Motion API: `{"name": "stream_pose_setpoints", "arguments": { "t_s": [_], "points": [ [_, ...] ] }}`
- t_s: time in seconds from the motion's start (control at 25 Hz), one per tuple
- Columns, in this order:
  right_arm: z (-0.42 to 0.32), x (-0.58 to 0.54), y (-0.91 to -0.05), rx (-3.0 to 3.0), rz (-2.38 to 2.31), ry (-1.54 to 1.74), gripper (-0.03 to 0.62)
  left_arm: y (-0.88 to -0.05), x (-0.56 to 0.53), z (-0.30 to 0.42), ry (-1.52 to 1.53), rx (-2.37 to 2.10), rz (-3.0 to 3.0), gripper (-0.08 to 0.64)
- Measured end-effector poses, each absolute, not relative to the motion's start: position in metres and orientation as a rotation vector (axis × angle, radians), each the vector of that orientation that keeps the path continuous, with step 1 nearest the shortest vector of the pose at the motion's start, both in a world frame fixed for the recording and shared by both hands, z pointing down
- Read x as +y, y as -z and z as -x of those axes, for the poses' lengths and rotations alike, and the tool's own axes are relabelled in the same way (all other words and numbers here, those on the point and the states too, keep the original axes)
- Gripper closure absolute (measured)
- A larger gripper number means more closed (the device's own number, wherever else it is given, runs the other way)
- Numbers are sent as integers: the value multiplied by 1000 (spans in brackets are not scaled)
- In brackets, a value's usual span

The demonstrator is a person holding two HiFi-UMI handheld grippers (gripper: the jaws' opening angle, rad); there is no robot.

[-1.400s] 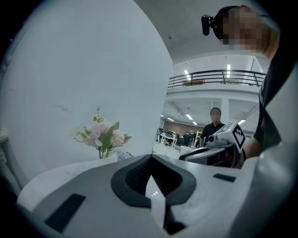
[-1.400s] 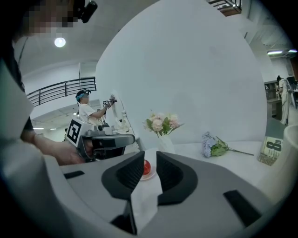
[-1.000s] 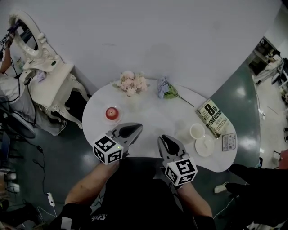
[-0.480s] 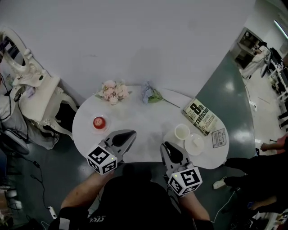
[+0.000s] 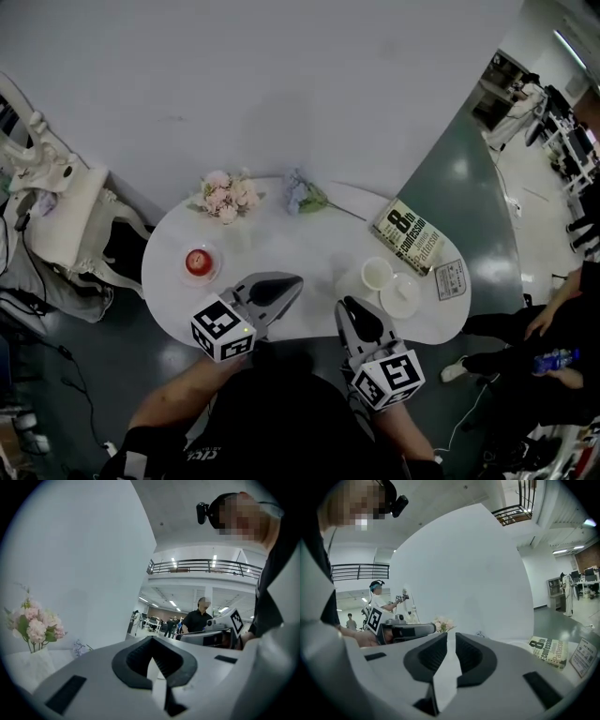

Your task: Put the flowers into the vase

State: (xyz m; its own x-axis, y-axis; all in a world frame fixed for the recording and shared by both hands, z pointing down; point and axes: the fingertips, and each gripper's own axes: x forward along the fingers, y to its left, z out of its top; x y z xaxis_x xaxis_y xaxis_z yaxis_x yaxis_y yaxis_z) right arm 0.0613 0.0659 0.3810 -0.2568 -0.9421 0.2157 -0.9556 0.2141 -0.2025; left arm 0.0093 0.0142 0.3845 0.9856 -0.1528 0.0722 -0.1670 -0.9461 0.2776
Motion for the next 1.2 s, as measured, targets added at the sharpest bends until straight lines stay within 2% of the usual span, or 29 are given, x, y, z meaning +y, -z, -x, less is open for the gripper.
{"name": "stream_pose_setpoints", "arguments": {
  "t_s": [0.52, 1.2],
  "points": [
    [-53, 54, -374, -2422, -1858, -428, 520, -387, 10, -8, -105, -166, -2862, 551],
    [-89, 46, -341, -2378, -1956, -417, 520, -397, -8, -14, -103, -143, -2843, 549]
  ]
}}
